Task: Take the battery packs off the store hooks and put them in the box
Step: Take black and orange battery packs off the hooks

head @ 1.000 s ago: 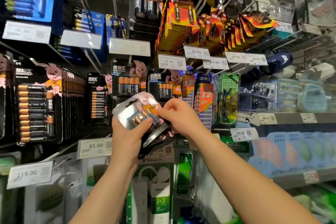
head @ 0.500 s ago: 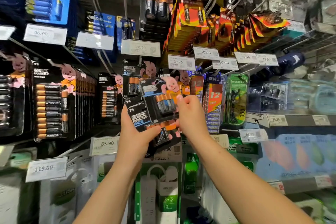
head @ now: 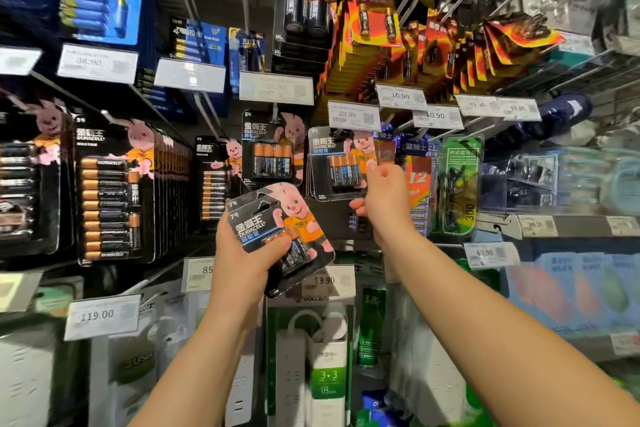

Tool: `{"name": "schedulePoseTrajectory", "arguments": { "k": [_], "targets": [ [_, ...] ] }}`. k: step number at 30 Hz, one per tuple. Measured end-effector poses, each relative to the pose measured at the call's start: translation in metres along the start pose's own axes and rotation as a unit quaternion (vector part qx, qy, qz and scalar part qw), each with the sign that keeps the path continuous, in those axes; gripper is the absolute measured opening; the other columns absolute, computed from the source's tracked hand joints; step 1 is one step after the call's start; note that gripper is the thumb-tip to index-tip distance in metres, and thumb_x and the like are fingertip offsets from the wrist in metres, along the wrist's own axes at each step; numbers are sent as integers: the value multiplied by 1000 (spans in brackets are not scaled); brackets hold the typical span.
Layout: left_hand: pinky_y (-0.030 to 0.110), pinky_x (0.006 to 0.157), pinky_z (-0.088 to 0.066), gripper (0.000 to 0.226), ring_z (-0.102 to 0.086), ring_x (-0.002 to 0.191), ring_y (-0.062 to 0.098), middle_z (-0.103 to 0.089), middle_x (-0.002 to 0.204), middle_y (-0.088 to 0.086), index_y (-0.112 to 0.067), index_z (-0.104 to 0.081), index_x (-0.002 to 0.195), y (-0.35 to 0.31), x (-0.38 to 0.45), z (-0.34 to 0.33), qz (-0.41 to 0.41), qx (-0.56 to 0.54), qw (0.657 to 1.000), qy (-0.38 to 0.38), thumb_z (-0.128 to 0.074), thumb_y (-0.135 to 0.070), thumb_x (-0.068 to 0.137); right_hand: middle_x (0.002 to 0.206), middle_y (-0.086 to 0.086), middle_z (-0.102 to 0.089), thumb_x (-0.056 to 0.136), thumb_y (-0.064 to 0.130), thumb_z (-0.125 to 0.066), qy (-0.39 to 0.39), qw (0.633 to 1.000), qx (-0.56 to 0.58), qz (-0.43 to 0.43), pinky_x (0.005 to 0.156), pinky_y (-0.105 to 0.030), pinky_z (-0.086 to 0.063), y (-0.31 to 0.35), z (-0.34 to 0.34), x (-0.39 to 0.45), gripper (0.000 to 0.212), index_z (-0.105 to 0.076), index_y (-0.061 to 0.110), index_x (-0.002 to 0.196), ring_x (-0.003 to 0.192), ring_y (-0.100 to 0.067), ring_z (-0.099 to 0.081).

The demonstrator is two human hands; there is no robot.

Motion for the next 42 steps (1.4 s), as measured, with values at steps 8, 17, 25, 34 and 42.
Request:
{"name": "schedulePoseTrajectory", "arguments": {
  "k": [8,17,25,34,42],
  "targets": [
    [57,99,-49,80,-66,113,29,-67,123,10,-17,-48,134,5,4,12,-1,-1,1000,-13,-79,-12,61,87,1,-56,104,36,-34,-41,999,-32,6,38,-15,-42,-4,-8,17,35,-50,6,109,47,-10,-60],
    [53,96,-52,80,-67,110,26,-68,121,8,-18,-48,136,12,6,14,6,-13,1000,-16,-81,-10,64,75,0,-54,104,34,-36,-40,997,-61,7,35,-20,-41,-10,-12,22,28,-47,8,101,48,-13,-63],
    [45,92,-54,72,-66,111,24,-68,121,7,-17,-48,136,12,6,9,-3,-16,1000,-12,-80,1,74,85,-3,-57,103,29,-38,-10,998,-60,-16,36,-21,-43,-15,-17,29,23,-45,8,104,55,-19,-68],
    [51,92,-55,74,-68,107,24,-69,119,6,-19,-53,130,5,1,7,-3,-5,1000,-22,-83,-18,62,68,-5,-58,96,37,-52,17,998,-52,-22,44,-27,-43,-21,3,2,27,-43,13,89,49,-16,-52],
    [47,89,-56,54,-70,103,24,-72,112,6,-18,-57,125,8,0,-8,-12,-20,999,-29,-80,-9,77,64,8,-57,88,40,-65,279,953,-121,11,50,-24,-43,12,4,-44,21,-62,20,89,57,-10,-52]
  ]
}}
Point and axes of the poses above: each hand's wrist, its own x-axis towards the middle knuckle, its own z-axis out of the back of the hand, y = z × x, the point moved 2 cm from there along x, towards the middle knuckle
